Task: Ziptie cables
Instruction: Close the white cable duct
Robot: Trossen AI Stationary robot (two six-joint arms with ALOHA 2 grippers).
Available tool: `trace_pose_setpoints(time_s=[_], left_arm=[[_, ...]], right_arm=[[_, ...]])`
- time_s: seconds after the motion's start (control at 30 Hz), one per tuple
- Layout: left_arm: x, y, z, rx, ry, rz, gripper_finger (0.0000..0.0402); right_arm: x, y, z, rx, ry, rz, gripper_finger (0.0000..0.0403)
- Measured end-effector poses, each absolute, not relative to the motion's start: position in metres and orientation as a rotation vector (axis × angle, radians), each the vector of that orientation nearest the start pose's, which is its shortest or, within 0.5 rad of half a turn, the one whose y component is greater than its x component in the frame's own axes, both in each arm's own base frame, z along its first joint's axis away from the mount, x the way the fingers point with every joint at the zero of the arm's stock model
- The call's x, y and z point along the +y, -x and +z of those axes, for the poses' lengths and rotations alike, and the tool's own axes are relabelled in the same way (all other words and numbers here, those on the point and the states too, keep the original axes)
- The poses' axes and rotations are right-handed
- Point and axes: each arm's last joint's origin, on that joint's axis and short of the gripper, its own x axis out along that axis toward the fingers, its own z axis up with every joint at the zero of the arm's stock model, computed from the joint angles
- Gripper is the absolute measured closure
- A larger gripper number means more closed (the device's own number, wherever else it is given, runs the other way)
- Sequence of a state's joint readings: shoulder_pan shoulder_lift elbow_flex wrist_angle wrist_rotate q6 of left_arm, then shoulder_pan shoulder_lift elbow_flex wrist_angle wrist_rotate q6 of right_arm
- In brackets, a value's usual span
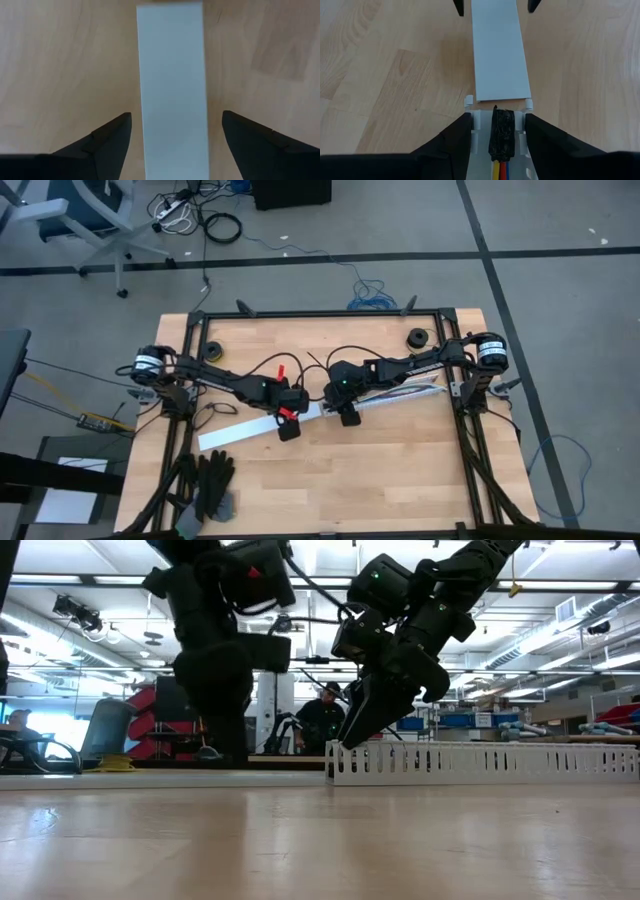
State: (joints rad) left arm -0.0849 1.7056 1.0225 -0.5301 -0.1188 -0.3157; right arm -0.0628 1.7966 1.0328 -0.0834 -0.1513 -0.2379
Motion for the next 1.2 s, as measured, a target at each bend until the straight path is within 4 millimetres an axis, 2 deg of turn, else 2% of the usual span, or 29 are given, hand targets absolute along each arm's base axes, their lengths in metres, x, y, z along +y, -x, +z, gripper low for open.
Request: trace_pose_setpoints(time_s=[0.17, 0.33, 0.43, 0.63, 0.9, 1.2], left_arm=[[-0.024, -0.32, 0.146, 1.262, 0.155, 0.211, 0.0115], [-0.025, -0.323, 0.138, 1.28, 0.156, 0.207, 0.0117], [-0.025, -0.323, 0.139, 1.272, 0.159, 0.206, 0.0134], [-0.025, -0.323, 0.141, 1.263, 0.14, 0.191, 0.0214], [-0.025, -0.322, 0.144, 1.253, 0.137, 0.192, 0.0214], [-0.024, -0.327, 0.16, 1.235, 0.101, 0.192, 0.0216]], right_arm=[[-0.018, -0.361, 0.162, 0.827, 0.132, 0.182, 0.0242], [-0.018, -0.361, 0.163, 0.827, 0.131, 0.182, 0.024], [-0.018, -0.361, 0.163, 0.827, 0.131, 0.182, 0.0241], [-0.018, -0.361, 0.163, 0.827, 0.129, 0.181, 0.0239], [-0.018, -0.361, 0.163, 0.827, 0.129, 0.181, 0.0239], [-0.018, -0.361, 0.162, 0.829, 0.124, 0.181, 0.024]])
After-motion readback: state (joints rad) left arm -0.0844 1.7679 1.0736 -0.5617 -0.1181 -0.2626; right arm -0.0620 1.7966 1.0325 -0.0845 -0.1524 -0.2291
